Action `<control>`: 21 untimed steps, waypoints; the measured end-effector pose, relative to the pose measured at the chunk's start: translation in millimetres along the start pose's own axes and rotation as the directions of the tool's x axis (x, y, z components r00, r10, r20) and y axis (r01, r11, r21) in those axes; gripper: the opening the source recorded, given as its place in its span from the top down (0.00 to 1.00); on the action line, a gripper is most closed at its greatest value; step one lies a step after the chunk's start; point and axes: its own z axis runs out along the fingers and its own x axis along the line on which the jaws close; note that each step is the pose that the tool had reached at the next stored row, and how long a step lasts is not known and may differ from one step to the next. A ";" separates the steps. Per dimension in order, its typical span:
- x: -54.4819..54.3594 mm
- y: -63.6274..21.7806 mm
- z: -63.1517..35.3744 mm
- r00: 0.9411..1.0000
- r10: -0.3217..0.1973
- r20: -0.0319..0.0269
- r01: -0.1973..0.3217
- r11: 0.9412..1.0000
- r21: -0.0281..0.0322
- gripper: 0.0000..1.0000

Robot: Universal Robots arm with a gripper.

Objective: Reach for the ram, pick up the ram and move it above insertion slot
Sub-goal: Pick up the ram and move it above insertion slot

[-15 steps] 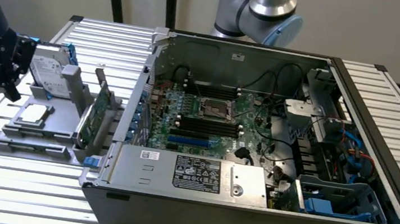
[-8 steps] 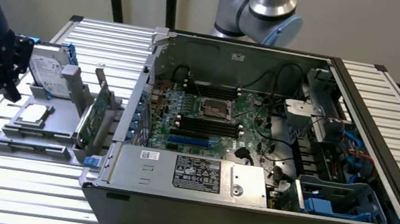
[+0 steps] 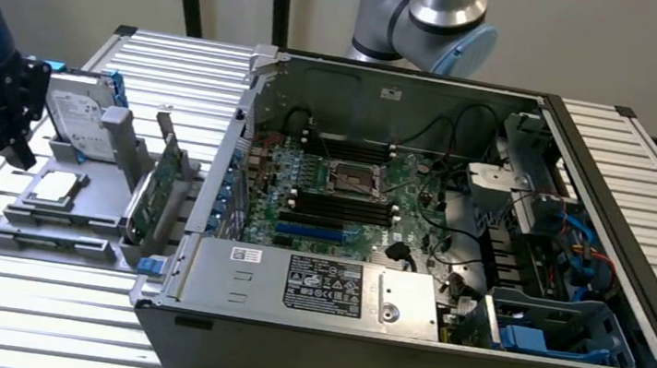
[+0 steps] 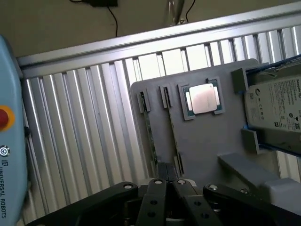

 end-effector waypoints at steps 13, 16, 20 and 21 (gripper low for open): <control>0.0 -0.1 3.6 0.972 -0.234 -0.006 0.234 0.972 0.002 0.89; 0.0 0.5 3.9 0.961 -0.275 -0.007 0.275 0.961 0.002 0.89; 0.2 1.1 3.8 0.960 -0.281 -0.007 0.281 0.960 0.002 0.88; 0.2 1.2 3.8 0.960 -0.280 -0.007 0.280 0.960 0.002 0.82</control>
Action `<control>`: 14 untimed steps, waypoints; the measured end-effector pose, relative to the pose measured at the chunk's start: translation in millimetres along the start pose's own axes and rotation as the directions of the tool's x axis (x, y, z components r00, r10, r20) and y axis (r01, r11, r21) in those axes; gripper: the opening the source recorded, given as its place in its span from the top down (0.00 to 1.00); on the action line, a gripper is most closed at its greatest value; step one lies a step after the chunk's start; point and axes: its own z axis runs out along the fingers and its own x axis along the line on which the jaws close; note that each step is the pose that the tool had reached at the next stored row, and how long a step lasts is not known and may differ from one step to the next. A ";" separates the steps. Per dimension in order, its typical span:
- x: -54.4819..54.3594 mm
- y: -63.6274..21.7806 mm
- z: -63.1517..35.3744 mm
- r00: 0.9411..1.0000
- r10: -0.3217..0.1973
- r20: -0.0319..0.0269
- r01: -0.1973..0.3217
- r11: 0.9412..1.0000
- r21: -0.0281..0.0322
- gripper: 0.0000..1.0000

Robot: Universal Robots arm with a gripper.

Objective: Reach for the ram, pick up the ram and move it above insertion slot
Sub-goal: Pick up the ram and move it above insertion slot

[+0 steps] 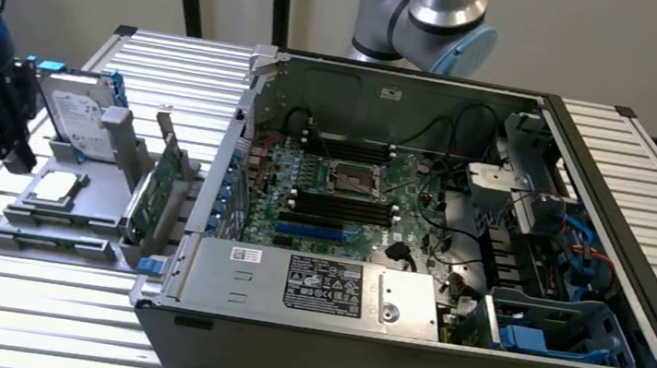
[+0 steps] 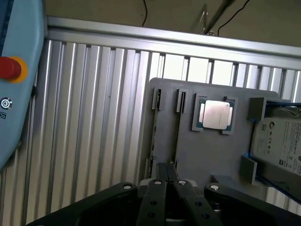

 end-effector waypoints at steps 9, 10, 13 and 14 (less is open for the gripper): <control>0.5 0.6 8.8 1.000 0.000 0.000 0.000 1.000 0.000 0.64; 0.7 0.7 10.6 1.000 0.000 0.000 0.000 1.000 0.000 0.64; 1.6 1.2 16.1 1.000 0.000 0.000 0.000 1.000 0.000 0.64; 1.9 1.5 17.9 1.000 0.000 0.000 0.000 1.000 0.000 0.64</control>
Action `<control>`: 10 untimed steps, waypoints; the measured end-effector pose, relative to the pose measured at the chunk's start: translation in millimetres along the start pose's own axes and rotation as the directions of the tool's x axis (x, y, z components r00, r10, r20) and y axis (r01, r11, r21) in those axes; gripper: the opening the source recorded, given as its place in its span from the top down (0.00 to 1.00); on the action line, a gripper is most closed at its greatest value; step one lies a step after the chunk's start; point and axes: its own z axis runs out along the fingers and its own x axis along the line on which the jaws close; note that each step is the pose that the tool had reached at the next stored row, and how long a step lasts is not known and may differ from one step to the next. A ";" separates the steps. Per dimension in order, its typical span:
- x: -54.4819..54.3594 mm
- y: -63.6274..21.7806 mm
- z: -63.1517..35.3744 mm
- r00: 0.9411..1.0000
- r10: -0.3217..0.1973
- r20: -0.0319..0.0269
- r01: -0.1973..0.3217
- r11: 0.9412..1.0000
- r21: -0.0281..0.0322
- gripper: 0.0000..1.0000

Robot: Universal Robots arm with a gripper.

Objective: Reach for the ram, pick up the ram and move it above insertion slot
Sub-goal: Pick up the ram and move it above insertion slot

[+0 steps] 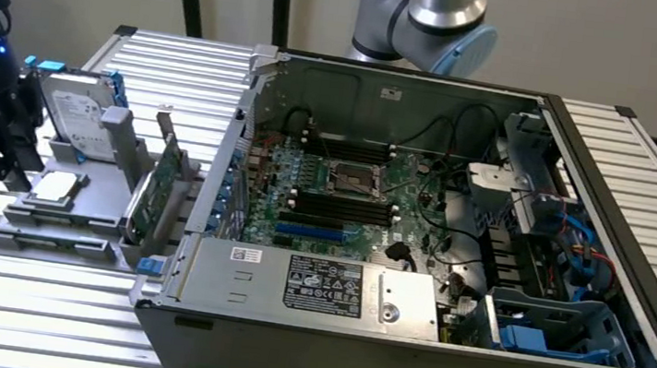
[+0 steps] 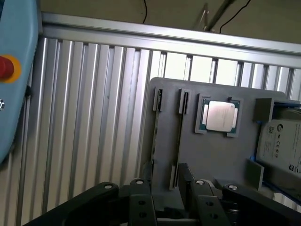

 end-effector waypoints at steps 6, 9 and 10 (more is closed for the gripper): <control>1.4 1.4 11.0 1.000 0.000 0.000 0.000 1.000 0.000 0.64; 1.7 2.1 16.5 1.000 0.000 0.000 0.000 1.000 0.000 0.64; 1.9 2.3 18.3 1.000 0.000 0.000 0.000 1.000 0.000 0.64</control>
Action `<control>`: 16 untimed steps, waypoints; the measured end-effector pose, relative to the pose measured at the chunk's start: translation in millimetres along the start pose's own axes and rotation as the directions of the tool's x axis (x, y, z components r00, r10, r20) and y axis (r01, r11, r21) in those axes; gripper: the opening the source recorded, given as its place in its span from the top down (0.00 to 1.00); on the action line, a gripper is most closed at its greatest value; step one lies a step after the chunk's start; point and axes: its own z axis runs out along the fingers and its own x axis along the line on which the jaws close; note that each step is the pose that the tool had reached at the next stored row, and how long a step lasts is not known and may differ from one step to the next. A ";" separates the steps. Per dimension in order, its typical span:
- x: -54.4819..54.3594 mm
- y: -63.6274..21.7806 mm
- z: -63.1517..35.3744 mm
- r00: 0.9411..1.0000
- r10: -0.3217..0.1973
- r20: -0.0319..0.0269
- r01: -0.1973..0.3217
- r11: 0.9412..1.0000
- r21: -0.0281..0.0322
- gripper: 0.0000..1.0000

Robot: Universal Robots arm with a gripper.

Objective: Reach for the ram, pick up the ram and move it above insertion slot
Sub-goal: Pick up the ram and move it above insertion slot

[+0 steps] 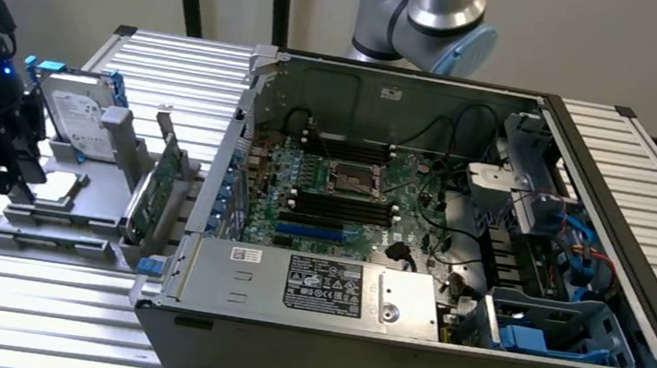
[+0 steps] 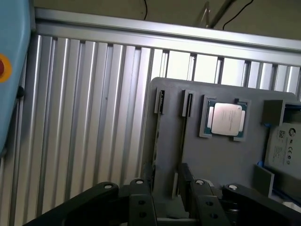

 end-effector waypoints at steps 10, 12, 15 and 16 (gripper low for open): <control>2.3 0.9 18.1 1.000 0.017 0.000 -0.017 1.000 0.000 0.64; 2.6 0.9 21.9 0.999 0.035 0.001 -0.035 0.999 0.000 0.64; 2.9 0.7 27.3 0.998 0.061 0.002 -0.061 0.998 0.000 0.64; 3.1 0.7 29.1 0.998 0.065 0.002 -0.065 0.998 0.000 0.64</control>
